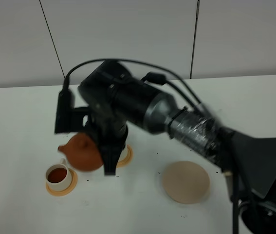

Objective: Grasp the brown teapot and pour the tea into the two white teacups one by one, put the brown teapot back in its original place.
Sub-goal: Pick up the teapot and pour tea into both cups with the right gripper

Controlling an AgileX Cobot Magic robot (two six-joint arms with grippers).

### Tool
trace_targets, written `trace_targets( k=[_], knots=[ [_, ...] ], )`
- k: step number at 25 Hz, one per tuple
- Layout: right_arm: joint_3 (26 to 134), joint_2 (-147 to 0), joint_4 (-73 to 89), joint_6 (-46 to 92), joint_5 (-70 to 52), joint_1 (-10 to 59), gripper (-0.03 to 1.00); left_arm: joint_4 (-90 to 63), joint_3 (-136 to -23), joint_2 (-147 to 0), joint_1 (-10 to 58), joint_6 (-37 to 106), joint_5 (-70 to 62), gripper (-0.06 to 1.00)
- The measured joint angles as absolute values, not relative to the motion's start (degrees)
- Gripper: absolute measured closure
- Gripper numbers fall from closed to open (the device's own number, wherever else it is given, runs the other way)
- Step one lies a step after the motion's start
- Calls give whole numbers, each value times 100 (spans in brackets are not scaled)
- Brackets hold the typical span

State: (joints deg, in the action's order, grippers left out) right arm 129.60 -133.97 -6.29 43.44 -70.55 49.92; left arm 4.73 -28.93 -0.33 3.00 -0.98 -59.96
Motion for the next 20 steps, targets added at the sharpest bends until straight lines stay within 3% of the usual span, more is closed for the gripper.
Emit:
trace_targets(
  k=[10,20],
  knots=[
    [12958,-13163,-480,3672,-7065,3789,87,473,-2893,-33,300,-98,-5996,71],
    [11747,-12417,-250,3634,-7061,3648,87,473,-2893,-33,300,-98,-5996,71]
  ],
)
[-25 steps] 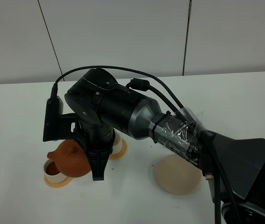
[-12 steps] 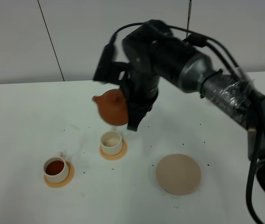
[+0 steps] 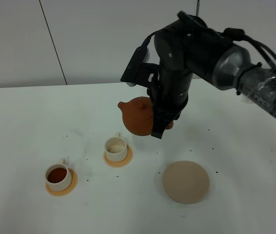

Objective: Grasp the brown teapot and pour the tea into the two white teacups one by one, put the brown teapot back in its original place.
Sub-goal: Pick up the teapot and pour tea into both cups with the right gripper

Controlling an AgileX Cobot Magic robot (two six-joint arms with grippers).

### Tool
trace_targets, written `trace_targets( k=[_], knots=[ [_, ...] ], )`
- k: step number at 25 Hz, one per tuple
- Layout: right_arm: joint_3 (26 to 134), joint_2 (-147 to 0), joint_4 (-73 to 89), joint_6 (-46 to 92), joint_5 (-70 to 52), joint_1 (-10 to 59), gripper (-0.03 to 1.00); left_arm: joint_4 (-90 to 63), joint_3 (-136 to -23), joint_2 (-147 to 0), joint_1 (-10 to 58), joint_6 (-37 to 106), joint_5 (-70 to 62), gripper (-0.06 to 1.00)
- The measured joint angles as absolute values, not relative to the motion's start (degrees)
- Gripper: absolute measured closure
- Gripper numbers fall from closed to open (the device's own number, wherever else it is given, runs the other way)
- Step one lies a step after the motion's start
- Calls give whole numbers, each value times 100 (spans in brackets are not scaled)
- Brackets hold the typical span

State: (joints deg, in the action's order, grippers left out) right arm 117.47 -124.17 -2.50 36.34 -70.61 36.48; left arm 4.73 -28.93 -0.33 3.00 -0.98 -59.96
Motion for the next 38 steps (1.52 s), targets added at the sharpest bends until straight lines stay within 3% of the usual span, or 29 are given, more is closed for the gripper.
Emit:
trace_targets(
  k=[9,38],
  knots=[
    [10886,-12243,-207,3550,-7057,3769,87,473,-2893,-33,300,-98,-5996,71],
    [10883,-12476,-444,3013,-6643,4145,87,478,-2893,-33,300,-98,-5996,71]
  ],
)
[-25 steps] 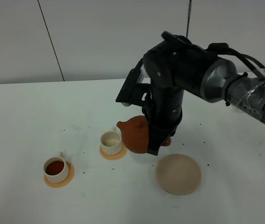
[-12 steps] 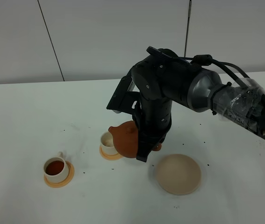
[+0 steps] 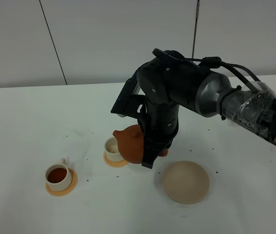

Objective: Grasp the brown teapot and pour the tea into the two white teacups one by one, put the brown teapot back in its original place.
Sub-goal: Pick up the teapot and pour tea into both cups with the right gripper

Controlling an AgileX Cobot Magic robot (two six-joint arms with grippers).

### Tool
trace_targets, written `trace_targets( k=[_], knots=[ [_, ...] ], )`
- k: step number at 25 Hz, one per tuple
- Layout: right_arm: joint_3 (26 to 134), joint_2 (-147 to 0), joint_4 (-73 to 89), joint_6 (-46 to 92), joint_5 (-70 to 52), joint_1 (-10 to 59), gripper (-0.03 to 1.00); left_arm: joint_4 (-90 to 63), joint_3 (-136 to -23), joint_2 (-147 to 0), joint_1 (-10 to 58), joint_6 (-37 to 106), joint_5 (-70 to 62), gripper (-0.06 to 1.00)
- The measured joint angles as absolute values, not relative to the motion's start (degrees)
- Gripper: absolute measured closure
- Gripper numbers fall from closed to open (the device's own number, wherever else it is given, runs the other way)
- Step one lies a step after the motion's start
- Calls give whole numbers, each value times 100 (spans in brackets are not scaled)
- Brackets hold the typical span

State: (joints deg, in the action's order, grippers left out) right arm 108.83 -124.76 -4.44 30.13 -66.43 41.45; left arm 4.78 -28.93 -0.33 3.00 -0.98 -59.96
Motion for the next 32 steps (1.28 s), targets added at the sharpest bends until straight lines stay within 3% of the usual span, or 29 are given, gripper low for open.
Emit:
trace_targets(
  k=[15,32],
  knots=[
    [10883,-12476,-1308,2714,-6543,4177,87,478,-2893,-33,300,-98,-5996,71],
    [10883,-12576,-3072,2197,-6471,4898,87,478,-2893,-33,300,-98,-5996,71]
  ],
)
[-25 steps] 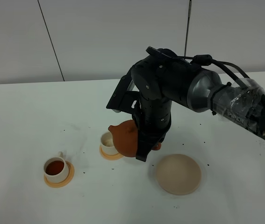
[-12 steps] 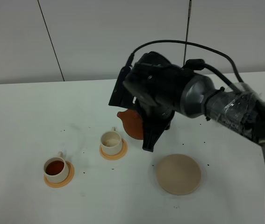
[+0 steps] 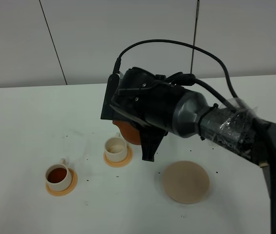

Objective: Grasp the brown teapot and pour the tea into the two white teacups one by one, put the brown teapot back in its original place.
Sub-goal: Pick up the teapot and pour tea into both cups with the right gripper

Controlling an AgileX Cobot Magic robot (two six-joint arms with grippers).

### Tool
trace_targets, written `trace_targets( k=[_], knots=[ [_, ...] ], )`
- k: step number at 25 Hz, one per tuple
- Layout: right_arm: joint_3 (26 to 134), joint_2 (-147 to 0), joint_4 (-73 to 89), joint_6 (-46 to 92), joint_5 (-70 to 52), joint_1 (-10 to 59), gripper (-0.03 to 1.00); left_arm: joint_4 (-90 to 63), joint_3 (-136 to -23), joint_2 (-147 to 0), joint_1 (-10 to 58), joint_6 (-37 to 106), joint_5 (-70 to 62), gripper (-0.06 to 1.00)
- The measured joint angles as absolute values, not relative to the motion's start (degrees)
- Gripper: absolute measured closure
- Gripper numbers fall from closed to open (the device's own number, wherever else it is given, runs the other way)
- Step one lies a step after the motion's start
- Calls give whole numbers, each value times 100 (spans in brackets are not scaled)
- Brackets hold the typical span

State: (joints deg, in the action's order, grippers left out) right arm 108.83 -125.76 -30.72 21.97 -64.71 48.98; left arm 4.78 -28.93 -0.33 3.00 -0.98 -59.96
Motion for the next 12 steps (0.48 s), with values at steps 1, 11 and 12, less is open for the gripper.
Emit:
trace_targets(
  k=[1,11,12],
  knots=[
    [10883,-12647,-3119,2197,-6515,4920,87,478,-2893,-33,300,-98,-5996,71],
    [10883,-12927,-3599,2012,-6616,5173,87,478,-2893,-33,300,-98,-5996,71],
    [10883,-12927,-3632,1997,-6616,5172,87,478,-2893,-33,300,-98,-5996,71]
  ],
)
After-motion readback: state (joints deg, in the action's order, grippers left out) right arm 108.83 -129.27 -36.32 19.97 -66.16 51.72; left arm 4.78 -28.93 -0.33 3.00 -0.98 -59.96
